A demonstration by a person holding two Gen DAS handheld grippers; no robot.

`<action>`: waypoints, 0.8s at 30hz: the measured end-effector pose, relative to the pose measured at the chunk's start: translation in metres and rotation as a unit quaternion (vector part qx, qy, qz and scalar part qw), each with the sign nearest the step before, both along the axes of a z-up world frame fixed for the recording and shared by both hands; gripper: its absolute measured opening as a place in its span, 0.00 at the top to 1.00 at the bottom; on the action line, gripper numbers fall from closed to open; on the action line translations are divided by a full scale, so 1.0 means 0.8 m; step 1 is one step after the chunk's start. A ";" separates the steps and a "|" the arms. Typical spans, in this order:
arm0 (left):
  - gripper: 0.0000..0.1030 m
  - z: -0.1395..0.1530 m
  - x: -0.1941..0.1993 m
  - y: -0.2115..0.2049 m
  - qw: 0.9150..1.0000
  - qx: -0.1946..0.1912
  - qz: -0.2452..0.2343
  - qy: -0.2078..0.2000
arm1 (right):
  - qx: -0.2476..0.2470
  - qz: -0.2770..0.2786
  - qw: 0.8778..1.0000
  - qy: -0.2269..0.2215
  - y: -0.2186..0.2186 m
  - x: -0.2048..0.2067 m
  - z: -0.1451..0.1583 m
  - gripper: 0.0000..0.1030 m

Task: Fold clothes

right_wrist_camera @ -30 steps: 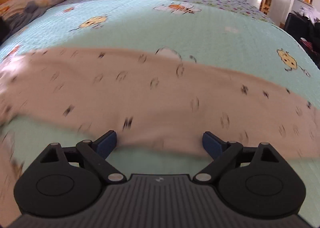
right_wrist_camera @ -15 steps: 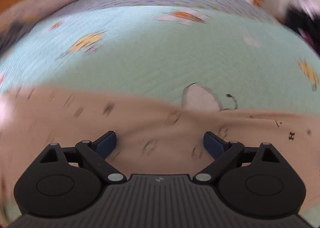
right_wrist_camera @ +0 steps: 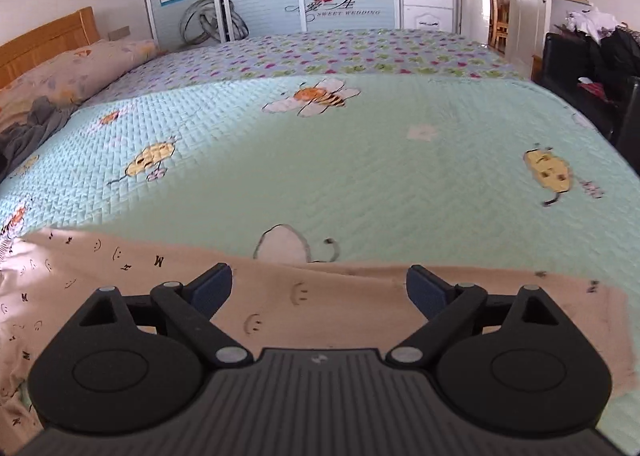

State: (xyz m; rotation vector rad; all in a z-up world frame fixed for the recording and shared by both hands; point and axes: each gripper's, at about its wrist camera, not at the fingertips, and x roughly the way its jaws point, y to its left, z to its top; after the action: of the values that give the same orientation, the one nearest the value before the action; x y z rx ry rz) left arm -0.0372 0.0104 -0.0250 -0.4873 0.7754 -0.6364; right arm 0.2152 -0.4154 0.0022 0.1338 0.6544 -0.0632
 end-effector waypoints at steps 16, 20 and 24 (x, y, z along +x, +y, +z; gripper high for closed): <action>0.07 -0.009 0.006 0.017 0.999 -0.031 0.009 -0.019 | 0.000 0.061 0.998 0.011 0.054 -0.058 -0.025 0.09; 0.07 -0.008 0.005 0.021 0.999 -0.040 0.015 -0.032 | 0.036 0.012 0.999 0.007 0.064 -0.032 -0.023 0.09; 0.07 -0.012 0.005 0.028 0.998 -0.047 0.019 -0.030 | 0.032 0.008 0.998 0.049 0.126 0.011 -0.060 0.09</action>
State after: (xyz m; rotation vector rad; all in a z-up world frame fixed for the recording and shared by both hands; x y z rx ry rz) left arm -0.0332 0.0330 -0.0343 -0.5647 0.6803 -0.6514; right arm 0.2239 -0.3145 -0.0457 0.1887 0.7552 -0.0328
